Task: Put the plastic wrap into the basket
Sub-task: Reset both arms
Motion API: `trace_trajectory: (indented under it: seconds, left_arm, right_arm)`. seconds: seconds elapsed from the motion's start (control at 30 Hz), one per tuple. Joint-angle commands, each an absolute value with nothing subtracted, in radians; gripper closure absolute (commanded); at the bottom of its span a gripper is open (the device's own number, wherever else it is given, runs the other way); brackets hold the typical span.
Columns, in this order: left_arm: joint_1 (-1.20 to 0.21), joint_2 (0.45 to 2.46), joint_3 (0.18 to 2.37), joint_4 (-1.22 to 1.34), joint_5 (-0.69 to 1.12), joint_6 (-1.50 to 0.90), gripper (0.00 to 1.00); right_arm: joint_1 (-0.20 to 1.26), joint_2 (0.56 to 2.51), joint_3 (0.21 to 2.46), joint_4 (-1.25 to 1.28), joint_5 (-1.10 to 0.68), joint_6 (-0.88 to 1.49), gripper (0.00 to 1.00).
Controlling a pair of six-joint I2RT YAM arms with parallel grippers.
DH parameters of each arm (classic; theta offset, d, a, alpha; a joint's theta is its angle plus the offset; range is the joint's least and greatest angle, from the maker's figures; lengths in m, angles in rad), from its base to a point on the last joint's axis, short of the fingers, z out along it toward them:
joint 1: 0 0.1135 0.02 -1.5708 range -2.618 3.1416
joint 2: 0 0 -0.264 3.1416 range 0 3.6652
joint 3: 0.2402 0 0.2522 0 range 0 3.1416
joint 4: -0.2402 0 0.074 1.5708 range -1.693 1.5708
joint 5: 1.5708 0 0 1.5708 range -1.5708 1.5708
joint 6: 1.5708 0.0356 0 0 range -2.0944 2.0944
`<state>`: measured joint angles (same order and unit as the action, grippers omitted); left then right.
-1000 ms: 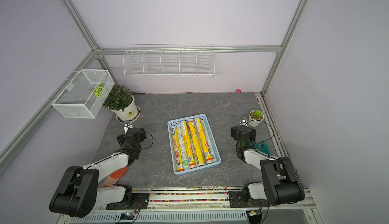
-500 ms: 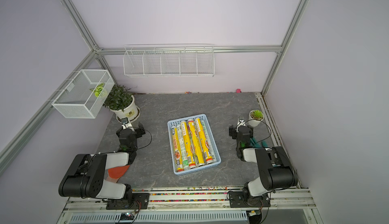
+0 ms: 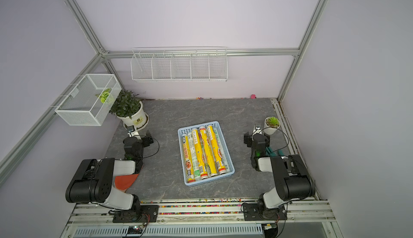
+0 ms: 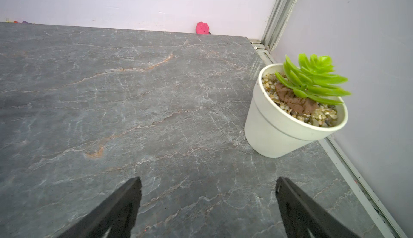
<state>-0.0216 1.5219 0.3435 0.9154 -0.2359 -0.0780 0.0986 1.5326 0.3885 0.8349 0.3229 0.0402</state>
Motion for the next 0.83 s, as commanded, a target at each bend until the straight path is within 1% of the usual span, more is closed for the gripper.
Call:
trace_trajectory:
  seconds: [0.0,0.8]
  left_arm:
    - [-0.021,1.506,0.355,0.913,-0.267,-0.104,0.00]
    - [-0.023,1.507,0.359,0.909,-0.265,-0.102,0.00]
  right_arm:
    - [0.095,1.536,0.394,0.847,0.352,0.061,0.01]
    - [0.094,1.534,0.392,0.850,0.353,0.059,0.01]
